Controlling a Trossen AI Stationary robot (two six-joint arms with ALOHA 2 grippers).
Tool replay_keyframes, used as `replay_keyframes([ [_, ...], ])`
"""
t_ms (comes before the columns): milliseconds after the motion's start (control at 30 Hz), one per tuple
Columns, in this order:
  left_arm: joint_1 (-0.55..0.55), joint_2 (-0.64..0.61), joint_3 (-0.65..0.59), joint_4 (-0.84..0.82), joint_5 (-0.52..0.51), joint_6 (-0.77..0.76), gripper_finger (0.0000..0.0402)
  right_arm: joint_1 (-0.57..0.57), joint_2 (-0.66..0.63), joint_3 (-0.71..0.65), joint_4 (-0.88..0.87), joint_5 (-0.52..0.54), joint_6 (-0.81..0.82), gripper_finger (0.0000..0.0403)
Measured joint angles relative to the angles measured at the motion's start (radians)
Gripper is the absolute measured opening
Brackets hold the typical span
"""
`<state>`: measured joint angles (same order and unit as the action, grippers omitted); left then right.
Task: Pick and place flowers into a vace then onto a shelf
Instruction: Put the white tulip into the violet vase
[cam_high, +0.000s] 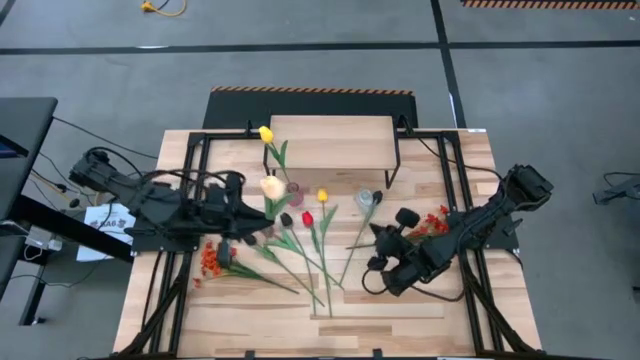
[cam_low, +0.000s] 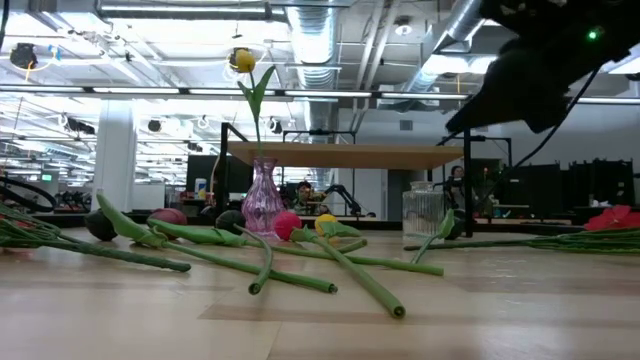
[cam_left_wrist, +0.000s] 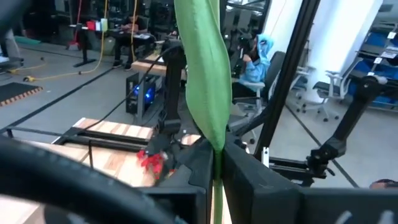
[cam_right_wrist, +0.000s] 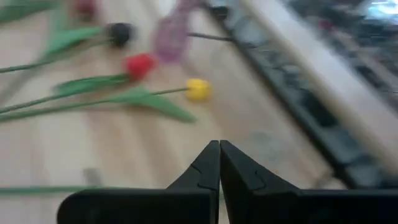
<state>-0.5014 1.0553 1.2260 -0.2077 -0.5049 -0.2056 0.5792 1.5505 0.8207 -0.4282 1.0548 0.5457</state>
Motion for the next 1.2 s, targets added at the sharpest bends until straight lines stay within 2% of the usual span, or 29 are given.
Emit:
replay_keyframes([
  [100, -0.004, -0.004, 0.026, -0.011, -0.003, 0.016, 0.0011, -0.035, 0.0, -0.039, 0.325, -0.23, -0.277, 0.0001],
  [167, -0.004, -0.003, 0.038, -0.016, -0.003, 0.029, 0.0011, -0.072, 0.0, -0.061, 0.54, -0.476, -0.446, 0.0001],
  [233, -0.004, -0.003, 0.045, -0.02, -0.004, 0.032, 0.0011, -0.112, -0.001, -0.062, 0.677, -0.686, -0.554, 0.0],
  [333, -0.004, -0.002, 0.046, -0.044, -0.004, 0.032, 0.0011, -0.166, -0.001, -0.062, 0.775, -0.825, -0.635, 0.0001],
  [467, -0.004, -0.002, 0.046, -0.086, 0.021, 0.052, 0.0011, -0.227, -0.047, -0.061, 0.804, -0.893, -0.642, 0.0],
  [633, -0.02, -0.001, 0.046, -0.096, 0.11, 0.194, 0.0011, -0.274, -0.126, -0.063, 0.789, -1.006, -0.606, 0.0001],
  [767, -0.021, 0.016, 0.042, -0.089, 0.134, 0.248, 0.0011, -0.263, -0.202, -0.063, 0.783, -1.071, -0.599, 0.0001],
  [867, -0.021, 0.032, 0.021, -0.071, 0.134, 0.273, 0.0011, -0.234, -0.266, -0.078, 0.786, -1.08, -0.611, 0.0001],
  [933, -0.02, 0.038, 0.004, -0.06, 0.135, 0.277, 0.0011, -0.217, -0.319, -0.114, 0.803, -1.077, -0.617, 0.0],
  [1100, 0.005, 0.038, -0.079, 0.035, 0.145, 0.274, 0.0011, -0.201, -0.509, -0.307, 0.923, -1.048, -0.572, 0.0001],
  [1200, 0.037, 0.038, -0.138, 0.127, 0.198, 0.285, 0.0011, -0.204, -0.632, -0.417, 0.986, -1.048, -0.547, 0.0001],
])
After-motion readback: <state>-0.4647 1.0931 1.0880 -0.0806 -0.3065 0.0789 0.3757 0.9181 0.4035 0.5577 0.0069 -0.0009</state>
